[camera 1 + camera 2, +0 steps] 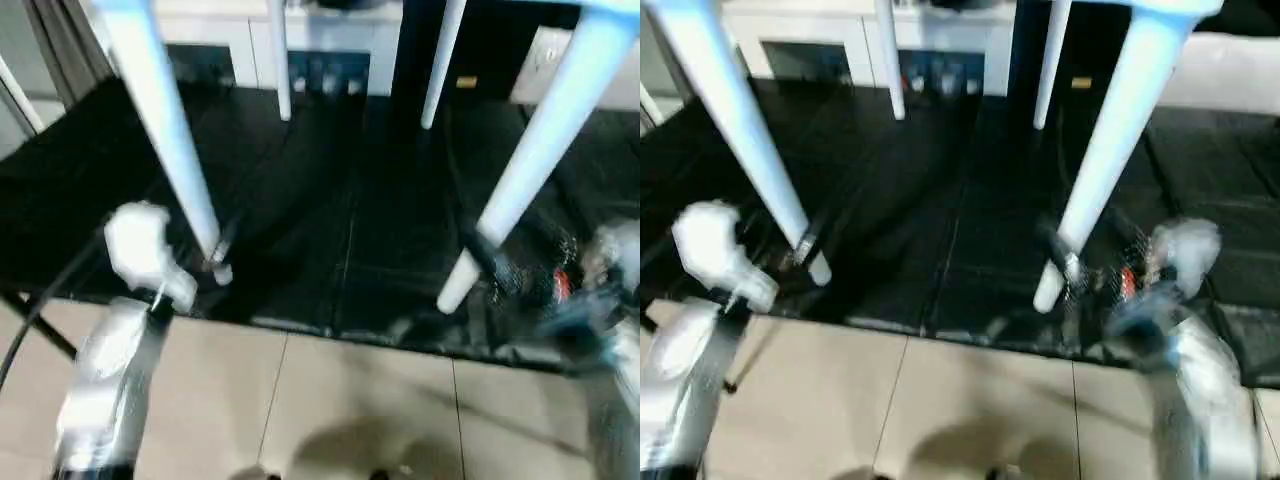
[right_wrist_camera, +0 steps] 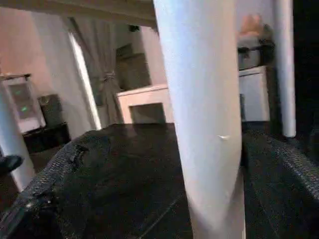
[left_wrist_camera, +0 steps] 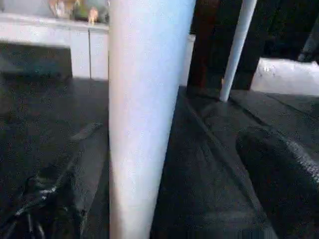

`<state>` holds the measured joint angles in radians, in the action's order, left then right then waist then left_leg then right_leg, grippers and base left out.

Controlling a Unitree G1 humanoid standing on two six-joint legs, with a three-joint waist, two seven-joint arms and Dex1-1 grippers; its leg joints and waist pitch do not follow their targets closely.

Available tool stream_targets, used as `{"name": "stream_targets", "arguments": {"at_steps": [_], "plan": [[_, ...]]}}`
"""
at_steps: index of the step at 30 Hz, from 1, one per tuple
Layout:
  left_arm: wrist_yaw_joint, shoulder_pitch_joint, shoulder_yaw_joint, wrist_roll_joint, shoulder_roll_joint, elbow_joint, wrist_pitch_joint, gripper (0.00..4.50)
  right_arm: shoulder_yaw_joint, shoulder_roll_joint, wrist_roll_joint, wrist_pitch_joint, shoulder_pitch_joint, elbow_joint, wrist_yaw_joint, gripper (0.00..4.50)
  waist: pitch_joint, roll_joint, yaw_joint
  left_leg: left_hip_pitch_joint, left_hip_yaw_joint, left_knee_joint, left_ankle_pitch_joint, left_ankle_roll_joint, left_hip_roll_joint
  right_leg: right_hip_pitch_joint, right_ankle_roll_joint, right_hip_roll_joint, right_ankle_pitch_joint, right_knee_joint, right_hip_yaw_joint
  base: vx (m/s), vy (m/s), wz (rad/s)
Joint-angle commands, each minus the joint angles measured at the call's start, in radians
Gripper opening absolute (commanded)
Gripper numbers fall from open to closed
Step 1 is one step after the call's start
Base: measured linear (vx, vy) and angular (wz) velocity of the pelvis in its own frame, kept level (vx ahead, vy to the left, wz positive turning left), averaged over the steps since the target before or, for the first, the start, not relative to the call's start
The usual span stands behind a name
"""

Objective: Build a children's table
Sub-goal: Flip table

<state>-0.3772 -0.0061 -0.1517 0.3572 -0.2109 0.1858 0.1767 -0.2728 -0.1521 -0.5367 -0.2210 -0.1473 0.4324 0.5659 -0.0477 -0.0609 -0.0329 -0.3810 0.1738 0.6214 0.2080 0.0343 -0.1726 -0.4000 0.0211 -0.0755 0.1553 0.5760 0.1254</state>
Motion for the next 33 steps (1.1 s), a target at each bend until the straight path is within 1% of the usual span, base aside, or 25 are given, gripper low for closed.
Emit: {"name": "stream_targets", "arguments": {"at_steps": [1, 4, 7, 8, 9, 10, 11, 12, 13, 14, 15, 16, 17, 18, 19, 20, 22, 23, 24, 25, 27, 28, 30, 31, 33], "plan": [[0.010, 0.029, 0.033, -0.007, 0.000, 0.036, 0.049, 4.50, 0.027, 0.026, 0.021, -0.026, -0.055, 0.075, -0.056, 4.50, 0.041, 0.005, 0.014, 0.020, -0.031, -0.089, 0.351, -0.039, -0.054, 0.029, 0.016, -0.072, 0.602, -0.115, -0.048, 0.000, 0.000, 0.00], [0.030, 0.069, 0.058, -0.024, 0.004, 0.066, 0.061, 4.50, 0.077, 0.038, 0.013, -0.096, -0.141, 0.143, -0.097, 4.50, 0.034, 0.013, 0.022, 0.024, -0.037, -0.088, 0.409, -0.016, -0.047, 0.024, -0.035, -0.071, 0.698, -0.131, -0.041, 0.000, 0.000, 0.00], [0.055, 0.110, 0.099, -0.051, 0.013, 0.072, 0.111, 4.50, 0.186, 0.001, 0.022, -0.207, -0.213, 0.176, -0.126, 4.50, 0.014, 0.010, 0.054, 0.056, -0.041, -0.067, 0.545, -0.007, -0.032, 0.011, -0.097, -0.078, 0.859, -0.176, 0.002, -0.035, 0.007, 0.01], [0.059, 0.121, 0.105, -0.053, 0.020, 0.082, 0.114, 4.50, 0.209, -0.002, 0.025, -0.218, -0.220, 0.168, -0.120, 4.50, 0.020, 0.000, 0.083, 0.129, -0.005, -0.025, 0.593, 0.007, -0.039, -0.037, -0.100, -0.056, 0.885, -0.198, -0.003, -0.065, 0.036, -0.08], [0.060, 0.123, 0.106, -0.054, 0.021, 0.084, 0.114, 4.50, 0.212, -0.002, 0.025, -0.219, -0.222, 0.167, -0.119, 4.50, 0.009, 0.013, 0.096, 0.151, 0.000, -0.012, 0.636, 0.007, -0.032, -0.048, -0.111, -0.049, 0.872, -0.213, 0.046, -0.021, 0.061, -0.46], [0.062, 0.142, 0.115, -0.071, 0.022, 0.099, 0.102, 4.50, 0.236, 0.007, 0.034, -0.216, -0.230, 0.152, -0.115, 4.50, -0.005, -0.003, 0.098, 0.096, 0.004, -0.105, 0.774, 0.017, -0.082, 0.028, -0.085, -0.024, 0.718, -0.100, 0.079, -0.021, 0.061, -0.46], [0.061, 0.149, 0.119, -0.081, 0.020, 0.104, 0.092, 4.50, 0.244, 0.014, 0.039, -0.212, -0.232, 0.145, -0.116, 4.50, -0.003, -0.018, 0.015, -0.029, 0.086, -0.216, 0.898, 0.054, -0.092, 0.133, 0.029, -0.019, 0.347, 0.146, 0.072, 0.069, 0.085, -0.76], [0.076, 0.158, 0.128, -0.116, 0.009, 0.100, 0.082, 4.50, 0.256, 0.019, 0.061, -0.206, -0.218, 0.122, -0.117, 4.50, 0.001, 0.024, 0.018, 0.023, 0.101, -0.245, 0.909, 0.019, -0.166, 0.110, -0.019, -0.030, 0.410, 0.246, -0.005, 0.057, -0.003, -0.71], [0.087, 0.160, 0.123, -0.111, 0.013, 0.100, 0.090, 4.50, 0.259, 0.015, 0.073, -0.213, -0.207, 0.112, -0.122, 4.50, 0.003, 0.033, -0.032, -0.068, 0.063, -0.212, 0.859, 0.031, -0.120, 0.186, -0.075, -0.057, 0.558, 0.255, -0.055, 0.057, -0.003, -0.71], [0.088, 0.161, 0.121, -0.108, 0.015, 0.100, 0.091, 4.50, 0.259, 0.015, 0.073, -0.215, -0.205, 0.110, -0.123, 4.50, 0.049, 0.103, 0.002, 0.003, 0.043, 0.044, 0.441, 0.045, -0.074, 0.054, -0.239, -0.161, 1.072, 0.050, -0.194, -0.006, -0.102, -0.40], [0.090, 0.165, 0.110, -0.089, 0.021, 0.101, 0.097, 4.50, 0.260, 0.011, 0.072, -0.230, -0.192, 0.093, -0.127, 4.50, 0.026, 0.071, -0.012, 0.016, -0.050, 0.193, 0.168, -0.002, -0.014, -0.030, -0.191, -0.254, 1.212, -0.105, -0.228, 0.000, 0.000, 0.00], [0.086, 0.169, 0.109, -0.090, 0.015, 0.100, 0.098, 4.50, 0.265, 0.008, 0.072, -0.237, -0.187, 0.083, -0.130, 4.50, 0.029, 0.089, -0.014, -0.099, -0.110, 0.158, 0.077, -0.037, 0.024, 0.077, -0.153, -0.205, 0.885, -0.049, -0.241, 0.000, 0.000, 0.00], [0.081, 0.173, 0.109, -0.093, 0.009, 0.098, 0.097, 4.50, 0.271, 0.006, 0.073, -0.240, -0.184, 0.075, -0.132, 4.50, 0.038, 0.042, -0.022, -0.019, -0.101, 0.010, 0.051, 0.017, -0.009, 0.037, 0.027, -0.075, 0.432, 0.011, -0.129, 0.000, 0.000, 0.00], [0.074, 0.186, 0.117, -0.106, -0.003, 0.093, 0.098, 4.50, 0.286, -0.008, 0.089, -0.235, -0.181, 0.048, -0.128, 4.50, 0.038, 0.042, -0.022, -0.019, -0.101, 0.010, 0.051, 0.017, -0.009, 0.037, 0.027, -0.075, 0.432, 0.011, -0.129, 0.000, 0.000, 0.00], [0.081, 0.196, 0.125, -0.128, -0.014, 0.087, 0.111, 4.50, 0.293, -0.017, 0.096, -0.243, -0.173, 0.012, -0.127, 4.50, 0.046, 0.012, -0.010, -0.002, -0.108, -0.028, 0.043, 0.008, -0.033, 0.044, 0.097, -0.030, 0.229, 0.042, -0.108, 0.000, 0.000, 0.00], [0.095, 0.216, 0.124, -0.159, -0.027, 0.064, 0.120, 4.50, 0.317, -0.015, 0.125, -0.252, -0.162, -0.058, -0.144, 4.50, 0.053, 0.024, 0.000, 0.004, -0.117, -0.054, 0.085, -0.015, -0.052, 0.065, 0.132, -0.033, 0.113, 0.040, -0.102, 0.009, 0.065, 0.07], [0.115, 0.230, 0.130, -0.186, -0.030, 0.043, 0.132, 4.50, 0.321, -0.004, 0.143, -0.233, -0.148, -0.127, -0.138, 4.50, 0.056, -0.001, 0.002, 0.007, -0.107, -0.072, 0.133, -0.029, -0.044, 0.079, 0.168, -0.048, 0.067, 0.020, -0.100, -0.003, 0.053, -0.05], [0.133, 0.236, 0.132, -0.216, -0.036, 0.003, 0.125, 4.50, 0.328, 0.013, 0.165, -0.225, -0.123, -0.218, -0.146, 4.50, 0.054, 0.012, 0.013, -0.003, -0.105, -0.081, 0.138, -0.027, -0.043, 0.091, 0.172, -0.054, 0.050, 0.007, -0.100, 0.000, 0.000, 0.00], [0.138, 0.245, 0.119, -0.203, -0.028, -0.027, 0.135, 4.50, 0.348, 0.014, 0.193, -0.186, -0.113, -0.286, -0.132, 4.50, 0.052, -0.010, 0.014, 0.001, -0.103, -0.090, 0.179, -0.005, -0.041, 0.090, 0.165, -0.056, 0.073, -0.003, -0.099, 0.000, 0.000, 0.00], [0.138, 0.246, 0.118, -0.202, -0.027, -0.029, 0.135, 4.50, 0.349, 0.014, 0.195, -0.183, -0.112, -0.291, -0.131, 4.50, 0.052, -0.010, 0.014, 0.001, -0.103, -0.090, 0.179, -0.005, -0.041, 0.090, 0.165, -0.056, 0.073, -0.003, -0.099, 0.000, 0.000, 0.00], [0.117, 0.282, 0.069, -0.125, 0.014, -0.082, 0.090, 4.50, 0.409, 0.006, 0.263, -0.098, -0.091, -0.433, -0.099, 4.50, 0.047, 0.012, 0.029, -0.002, -0.094, -0.100, 0.241, 0.023, -0.048, 0.093, 0.174, -0.067, 0.114, -0.022, -0.105, 0.000, 0.000, 0.00], [0.117, 0.282, 0.069, -0.125, 0.014, -0.082, 0.090, 4.50, 0.409, 0.006, 0.263, -0.098, -0.091, -0.433, -0.099, 4.50, 0.044, 0.007, 0.032, 0.000, -0.093, -0.103, 0.267, 0.026, -0.048, 0.089, 0.181, -0.066, 0.132, -0.022, -0.107, 0.000, 0.000, 0.00], [0.075, 0.325, 0.060, -0.084, 0.043, -0.092, 0.033, 4.50, 0.419, 0.001, 0.260, -0.071, -0.077, -0.512, -0.067, 4.50, 0.043, 0.054, 0.040, -0.006, -0.083, -0.102, 0.274, 0.003, -0.047, 0.095, 0.177, -0.070, 0.181, -0.031, -0.111, 0.000, 0.000, 0.00], [0.058, 0.341, 0.063, -0.078, 0.049, -0.097, 0.010, 4.50, 0.421, -0.002, 0.260, -0.062, -0.071, -0.542, -0.049, 4.50, 0.039, 0.044, 0.033, -0.002, -0.078, -0.102, 0.256, -0.017, -0.047, 0.089, 0.179, -0.075, 0.210, -0.036, -0.114, 0.000, 0.000, 0.00], [0.044, 0.374, 0.073, -0.082, 0.064, -0.127, -0.033, 4.50, 0.425, -0.014, 0.269, -0.067, -0.059, -0.608, -0.020, 4.50, 0.034, 0.048, 0.031, 0.002, -0.073, -0.105, 0.265, -0.024, -0.053, 0.084, 0.166, -0.077, 0.269, -0.045, -0.120, 0.000, 0.000, 0.00]]}}
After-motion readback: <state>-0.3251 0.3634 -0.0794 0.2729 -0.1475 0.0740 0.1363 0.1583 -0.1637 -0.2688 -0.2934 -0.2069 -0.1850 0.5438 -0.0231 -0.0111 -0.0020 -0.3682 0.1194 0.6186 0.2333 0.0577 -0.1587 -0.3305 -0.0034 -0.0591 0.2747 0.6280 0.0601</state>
